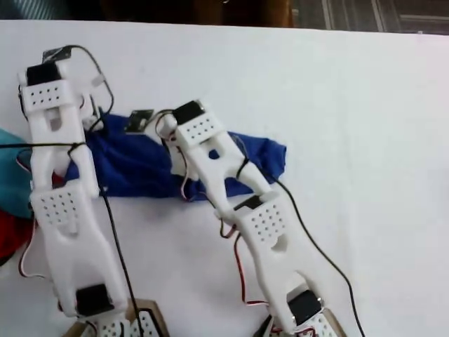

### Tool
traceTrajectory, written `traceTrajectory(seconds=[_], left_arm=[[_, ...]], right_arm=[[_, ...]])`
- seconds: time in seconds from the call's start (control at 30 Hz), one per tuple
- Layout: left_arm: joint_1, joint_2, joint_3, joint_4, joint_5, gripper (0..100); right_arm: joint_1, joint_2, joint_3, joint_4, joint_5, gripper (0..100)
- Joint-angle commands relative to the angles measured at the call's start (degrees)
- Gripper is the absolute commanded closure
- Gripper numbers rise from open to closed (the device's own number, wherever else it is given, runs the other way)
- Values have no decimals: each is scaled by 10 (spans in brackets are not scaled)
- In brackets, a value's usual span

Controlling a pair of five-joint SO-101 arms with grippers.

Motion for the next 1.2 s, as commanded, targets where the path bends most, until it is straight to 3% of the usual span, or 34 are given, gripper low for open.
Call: traceTrajectory(seconds=[0.0, 0.07, 0.2, 0.77, 1.17], left_arm=[[9, -83, 45, 6, -11, 813], [9, -91, 65, 6, -11, 833], [8, -89, 119, 2, -11, 981], [-71, 82, 177, 6, 11, 976], [-83, 86, 204, 6, -6, 976]], right_arm=[[14, -42, -11, 1, -5, 980], [15, -42, -11, 1, -5, 980], [23, -43, -11, 1, -5, 980], [19, -43, -11, -7, -29, 980], [14, -44, -12, -17, -35, 980]])
